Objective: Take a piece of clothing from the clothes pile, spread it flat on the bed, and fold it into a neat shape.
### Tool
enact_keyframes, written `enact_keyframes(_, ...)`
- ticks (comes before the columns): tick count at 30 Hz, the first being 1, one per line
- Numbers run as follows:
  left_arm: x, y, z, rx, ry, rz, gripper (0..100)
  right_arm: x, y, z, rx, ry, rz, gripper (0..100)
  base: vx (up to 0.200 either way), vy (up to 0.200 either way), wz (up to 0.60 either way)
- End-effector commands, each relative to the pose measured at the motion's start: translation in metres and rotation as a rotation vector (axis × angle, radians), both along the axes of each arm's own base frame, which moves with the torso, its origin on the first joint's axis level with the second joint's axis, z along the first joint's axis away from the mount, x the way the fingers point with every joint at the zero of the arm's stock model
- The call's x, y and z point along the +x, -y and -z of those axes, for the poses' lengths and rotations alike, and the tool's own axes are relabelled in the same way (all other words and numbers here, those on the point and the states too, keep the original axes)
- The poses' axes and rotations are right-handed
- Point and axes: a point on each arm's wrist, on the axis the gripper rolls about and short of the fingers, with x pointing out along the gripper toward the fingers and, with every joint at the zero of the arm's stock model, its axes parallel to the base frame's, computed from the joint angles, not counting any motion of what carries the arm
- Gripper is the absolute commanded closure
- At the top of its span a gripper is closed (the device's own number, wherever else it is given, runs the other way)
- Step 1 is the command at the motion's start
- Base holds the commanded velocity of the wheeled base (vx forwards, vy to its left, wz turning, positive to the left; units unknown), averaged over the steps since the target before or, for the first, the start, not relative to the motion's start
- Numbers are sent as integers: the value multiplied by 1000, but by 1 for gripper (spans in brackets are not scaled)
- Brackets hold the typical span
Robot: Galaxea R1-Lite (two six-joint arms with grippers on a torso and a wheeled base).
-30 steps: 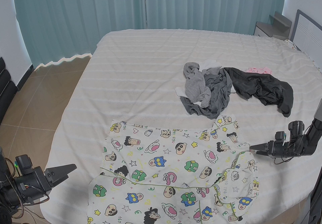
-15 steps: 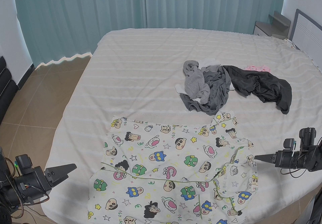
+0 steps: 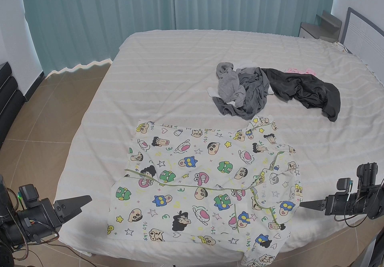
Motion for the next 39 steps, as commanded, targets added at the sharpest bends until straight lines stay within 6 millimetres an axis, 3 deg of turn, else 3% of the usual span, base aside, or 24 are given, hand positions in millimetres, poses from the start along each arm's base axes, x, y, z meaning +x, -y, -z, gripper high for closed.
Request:
enact_keyframes(1, 0, 0, 1, 1, -7, 1, 0, -6, -8, 4, 1, -32, -31, 0, -200, 0, 0)
enact_keyframes(7, 2, 1, 5, 2, -36, 14, 0, -14, -26, 22, -73, -143, -91, 0, 0, 0, 0)
enact_keyframes(12, 12, 5, 13, 26, -111, 19, 0, -17, -37, 28, -97, -132, -157, 0, 0, 0, 0)
enact_keyframes(18, 41, 20, 37, 144, -291, -13, 0, -15, -46, 31, -137, -135, -179, 0, 0, 0, 0)
enact_keyframes(22, 64, 42, 66, 254, -457, -14, 0, -16, -47, 30, -136, -133, -182, 0, 0, 0, 0)
enact_keyframes(27, 98, 48, 95, 373, -546, -124, 0, -16, -46, 30, -130, -139, -177, 0, 0, 0, 0)
enact_keyframes(39, 129, 55, 120, 457, -571, -205, 0, -16, -45, 28, -128, -131, -170, 0, 0, 0, 0)
